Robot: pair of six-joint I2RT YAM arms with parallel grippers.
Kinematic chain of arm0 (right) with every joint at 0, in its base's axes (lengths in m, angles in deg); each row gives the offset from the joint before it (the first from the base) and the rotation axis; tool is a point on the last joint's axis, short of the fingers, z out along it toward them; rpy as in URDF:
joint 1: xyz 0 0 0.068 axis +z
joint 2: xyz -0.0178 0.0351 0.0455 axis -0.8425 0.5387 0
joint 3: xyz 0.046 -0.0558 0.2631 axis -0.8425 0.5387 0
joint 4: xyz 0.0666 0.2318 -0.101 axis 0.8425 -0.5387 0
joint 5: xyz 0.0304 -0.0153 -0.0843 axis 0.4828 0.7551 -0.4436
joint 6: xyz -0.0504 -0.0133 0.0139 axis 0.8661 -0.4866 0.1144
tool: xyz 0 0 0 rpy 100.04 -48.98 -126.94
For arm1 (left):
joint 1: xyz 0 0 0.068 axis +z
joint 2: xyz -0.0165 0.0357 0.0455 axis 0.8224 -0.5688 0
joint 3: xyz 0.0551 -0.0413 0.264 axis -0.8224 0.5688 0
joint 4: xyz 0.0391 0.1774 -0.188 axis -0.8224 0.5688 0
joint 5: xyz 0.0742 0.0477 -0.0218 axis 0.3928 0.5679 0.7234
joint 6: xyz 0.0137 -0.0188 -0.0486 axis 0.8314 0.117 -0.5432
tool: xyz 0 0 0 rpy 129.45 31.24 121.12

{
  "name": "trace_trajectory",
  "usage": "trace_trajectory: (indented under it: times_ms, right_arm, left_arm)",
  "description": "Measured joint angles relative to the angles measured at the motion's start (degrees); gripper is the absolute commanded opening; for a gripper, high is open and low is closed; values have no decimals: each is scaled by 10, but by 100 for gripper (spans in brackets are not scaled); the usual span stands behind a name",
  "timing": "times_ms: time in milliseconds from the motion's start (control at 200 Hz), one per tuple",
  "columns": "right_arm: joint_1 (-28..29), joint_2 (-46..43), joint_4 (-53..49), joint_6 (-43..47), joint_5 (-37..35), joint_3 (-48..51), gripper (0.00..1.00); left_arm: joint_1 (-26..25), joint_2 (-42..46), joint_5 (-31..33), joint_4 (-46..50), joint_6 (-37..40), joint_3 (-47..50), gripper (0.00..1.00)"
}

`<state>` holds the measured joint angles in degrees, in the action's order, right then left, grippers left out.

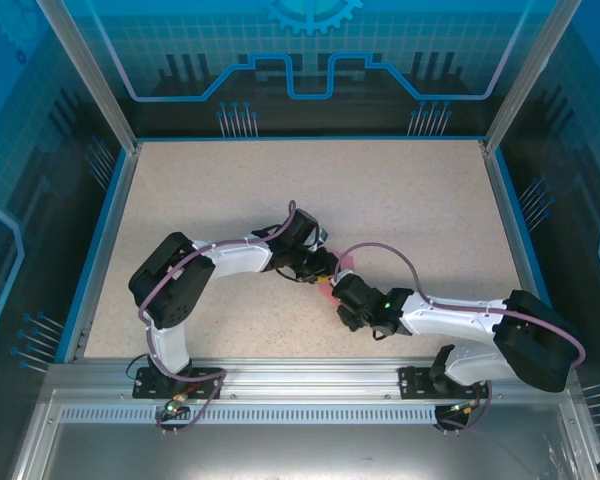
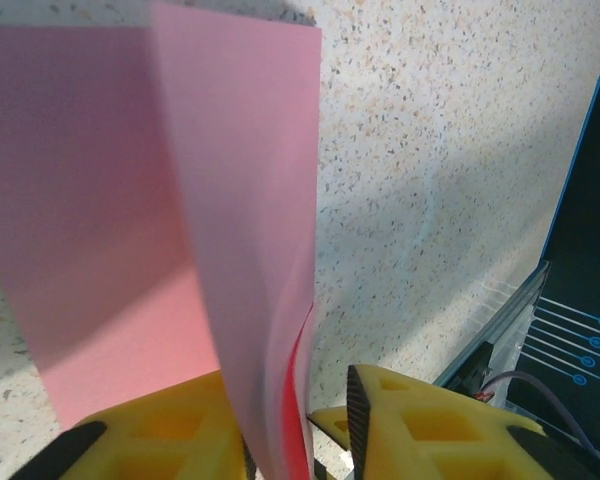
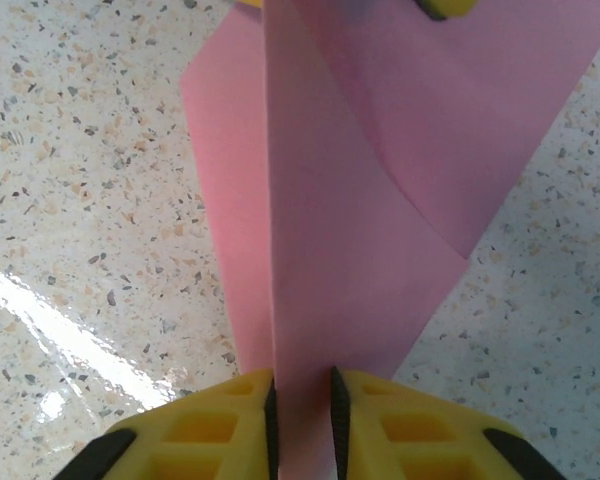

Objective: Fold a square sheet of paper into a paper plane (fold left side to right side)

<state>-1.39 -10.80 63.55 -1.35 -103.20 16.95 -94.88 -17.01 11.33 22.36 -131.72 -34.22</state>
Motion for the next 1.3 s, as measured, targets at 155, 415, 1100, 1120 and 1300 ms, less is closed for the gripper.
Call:
trace_trajectory:
  times_ms: [155, 415, 1100, 1120, 1300]
  right_arm:
    - [0, 0, -1, -6, 1, 0, 10]
    - [-2, -9, 1, -13, 17, 10, 4]
    - [-131, -106, 53, -19, 214, 82, 1]
    - [-134, -106, 55, -19, 219, 83, 1]
    - [-150, -106, 68, -25, 261, 88, 1]
  left_arm:
    - [0, 12, 5, 8, 3, 0, 47]
    - [0, 71, 19, 22, 17, 3, 59]
    - [2, 124, 45, -1, 12, 127, 48]
    - [0, 117, 44, -4, 12, 126, 48]
    - [-17, 72, 38, -17, 5, 102, 49]
